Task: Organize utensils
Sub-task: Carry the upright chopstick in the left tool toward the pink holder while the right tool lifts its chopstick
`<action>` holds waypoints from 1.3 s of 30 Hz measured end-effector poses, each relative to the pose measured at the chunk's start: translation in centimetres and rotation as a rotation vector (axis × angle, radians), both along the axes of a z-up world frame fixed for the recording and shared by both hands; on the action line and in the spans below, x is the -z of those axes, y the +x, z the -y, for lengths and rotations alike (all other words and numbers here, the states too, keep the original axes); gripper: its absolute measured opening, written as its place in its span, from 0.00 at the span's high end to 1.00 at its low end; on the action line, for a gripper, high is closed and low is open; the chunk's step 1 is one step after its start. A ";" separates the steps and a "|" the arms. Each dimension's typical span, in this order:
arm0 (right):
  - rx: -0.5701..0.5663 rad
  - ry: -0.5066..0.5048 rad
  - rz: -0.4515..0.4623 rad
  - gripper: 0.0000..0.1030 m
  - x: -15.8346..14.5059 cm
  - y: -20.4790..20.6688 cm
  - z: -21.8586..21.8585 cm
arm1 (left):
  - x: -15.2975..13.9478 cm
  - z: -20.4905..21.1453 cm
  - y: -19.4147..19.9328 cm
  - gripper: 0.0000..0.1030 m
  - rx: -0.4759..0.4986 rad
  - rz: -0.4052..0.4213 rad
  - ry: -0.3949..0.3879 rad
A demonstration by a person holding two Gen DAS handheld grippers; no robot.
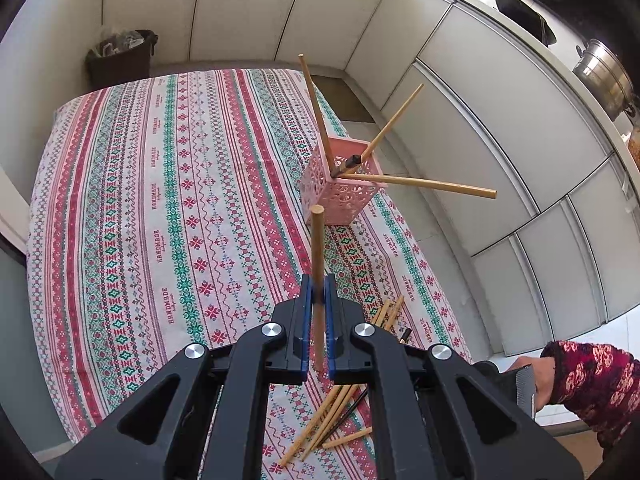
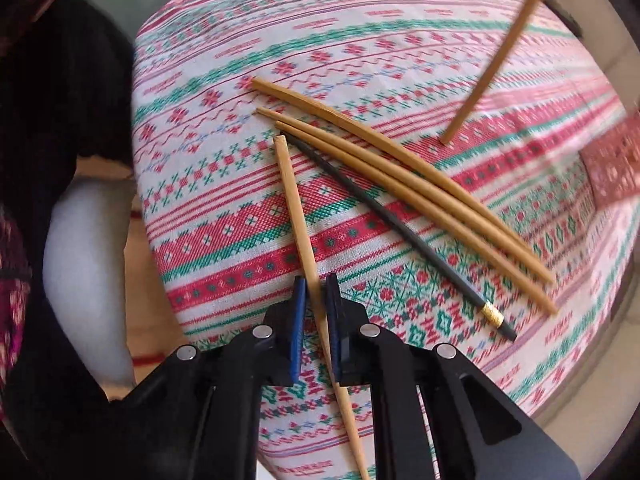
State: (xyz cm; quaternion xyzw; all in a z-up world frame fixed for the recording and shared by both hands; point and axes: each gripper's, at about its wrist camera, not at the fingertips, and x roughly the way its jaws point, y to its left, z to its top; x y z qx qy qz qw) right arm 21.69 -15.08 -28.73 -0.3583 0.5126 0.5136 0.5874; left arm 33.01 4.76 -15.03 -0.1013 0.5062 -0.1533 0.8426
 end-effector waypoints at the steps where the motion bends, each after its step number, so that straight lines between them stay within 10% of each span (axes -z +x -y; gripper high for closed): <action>1: 0.043 0.007 -0.002 0.90 0.0 -0.1 0.3 | -0.1 0.0 0.0 0.95 -0.002 0.003 -0.001; 7: 0.078 -0.101 0.102 0.81 -0.3 -2.0 -1.8 | -0.7 -0.1 -0.4 0.95 -0.009 0.020 -0.003; 16: 0.101 -0.076 0.168 0.93 -0.8 -4.7 -1.9 | -2.0 -1.0 -1.1 0.95 -0.018 0.054 -0.006; 30: 0.759 0.617 0.386 0.93 -17.8 -1.3 9.4 | -8.6 1.8 -4.1 0.95 0.004 0.244 0.045; 39: 0.993 1.101 0.458 0.92 -30.8 5.7 15.8 | -16.4 6.3 -1.2 0.95 0.042 0.424 0.096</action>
